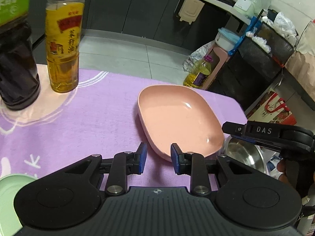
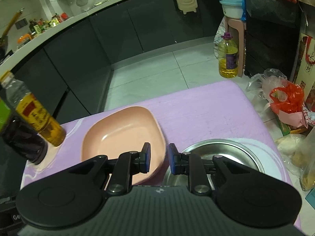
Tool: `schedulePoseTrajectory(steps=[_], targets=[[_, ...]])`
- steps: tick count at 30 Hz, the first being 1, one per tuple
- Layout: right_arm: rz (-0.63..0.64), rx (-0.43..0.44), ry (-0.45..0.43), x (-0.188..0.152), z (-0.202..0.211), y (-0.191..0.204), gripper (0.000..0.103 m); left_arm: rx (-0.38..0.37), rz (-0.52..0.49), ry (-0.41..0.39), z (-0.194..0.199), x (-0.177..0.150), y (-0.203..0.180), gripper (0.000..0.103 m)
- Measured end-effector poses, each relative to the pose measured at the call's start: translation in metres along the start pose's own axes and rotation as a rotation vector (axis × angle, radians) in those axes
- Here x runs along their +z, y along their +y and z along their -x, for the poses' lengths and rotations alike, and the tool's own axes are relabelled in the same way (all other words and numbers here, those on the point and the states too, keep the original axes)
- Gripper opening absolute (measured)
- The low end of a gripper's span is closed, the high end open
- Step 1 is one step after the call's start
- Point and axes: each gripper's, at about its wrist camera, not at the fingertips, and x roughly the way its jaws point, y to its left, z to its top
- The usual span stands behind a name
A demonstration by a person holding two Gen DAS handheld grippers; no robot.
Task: Organize plates and bowls
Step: 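Close both grippers on the rim of the pink square dish, then carry the pink square dish and lower it onto the mint-green plate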
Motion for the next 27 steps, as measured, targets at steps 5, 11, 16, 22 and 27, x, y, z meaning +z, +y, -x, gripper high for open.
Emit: schedulePoseTrajectory(steps=[5, 11, 16, 22, 27], targets=[[0.001, -0.002, 0.014, 0.000, -0.010, -0.005, 0.020, 0.024, 0.028, 0.012, -0.012, 0.004, 0.004, 0.025], [0.009, 0.022, 0.027, -0.003, -0.016, -0.001, 0.017, 0.028, 0.018, 0.008, -0.020, 0.005, 0.001, 0.014], [0.052, 0.007, 0.011, -0.007, -0.010, 0.006, 0.013, 0.046, -0.005, -0.015, -0.002, -0.001, -0.001, 0.014], [0.077, 0.072, -0.024, -0.014, 0.022, 0.021, 0.013, 0.049, -0.029, -0.086, 0.046, -0.014, 0.010, 0.014], [0.127, 0.128, -0.039, -0.030, 0.053, 0.047, 0.013, 0.079, -0.043, -0.125, 0.083, -0.035, 0.027, 0.014]])
